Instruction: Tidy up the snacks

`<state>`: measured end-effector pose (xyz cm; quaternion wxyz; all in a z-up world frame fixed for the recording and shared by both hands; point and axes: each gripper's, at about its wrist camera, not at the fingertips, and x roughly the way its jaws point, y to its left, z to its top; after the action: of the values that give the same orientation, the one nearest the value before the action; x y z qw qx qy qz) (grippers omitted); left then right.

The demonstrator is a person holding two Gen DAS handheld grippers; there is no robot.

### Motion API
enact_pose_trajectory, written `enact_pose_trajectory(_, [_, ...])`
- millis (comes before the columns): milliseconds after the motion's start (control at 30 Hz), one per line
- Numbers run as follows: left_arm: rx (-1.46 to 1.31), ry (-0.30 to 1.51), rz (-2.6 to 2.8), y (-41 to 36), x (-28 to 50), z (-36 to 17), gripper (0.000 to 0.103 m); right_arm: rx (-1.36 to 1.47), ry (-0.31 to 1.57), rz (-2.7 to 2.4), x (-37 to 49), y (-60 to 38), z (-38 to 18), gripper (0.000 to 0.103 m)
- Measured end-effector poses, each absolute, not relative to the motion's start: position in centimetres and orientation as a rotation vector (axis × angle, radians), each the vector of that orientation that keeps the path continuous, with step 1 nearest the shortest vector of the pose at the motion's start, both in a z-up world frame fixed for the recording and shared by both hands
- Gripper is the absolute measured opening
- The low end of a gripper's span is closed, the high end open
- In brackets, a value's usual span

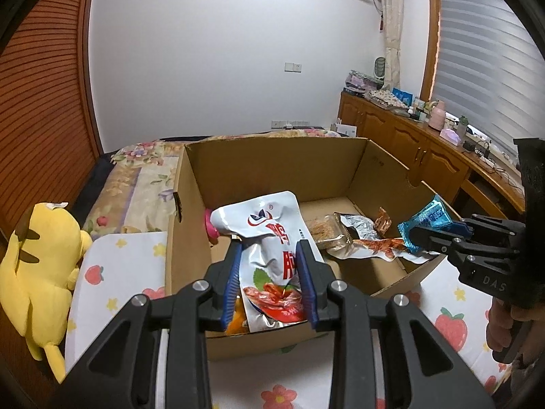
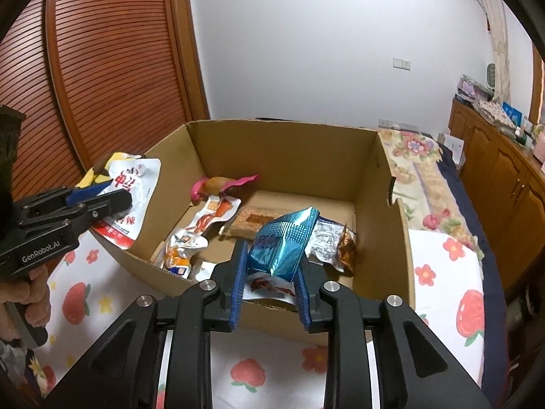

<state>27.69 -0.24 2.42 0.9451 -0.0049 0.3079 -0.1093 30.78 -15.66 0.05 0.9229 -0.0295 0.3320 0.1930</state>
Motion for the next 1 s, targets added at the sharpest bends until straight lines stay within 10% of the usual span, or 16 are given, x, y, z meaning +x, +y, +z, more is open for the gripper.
enact_pose_trajectory(233, [-0.041, 0.616, -0.218, 0.2, 27.5, 2.5, 0.053, -0.055, 0.682, 0.42, 30.8, -15.4, 0.0, 0.053])
enact_pose_trajectory(1000, [0.084, 0.487, -0.198, -2.6, 16.0, 3.9, 0.077, -0.029, 0.525, 0.353, 18.3, -18.3, 1.5, 0.059])
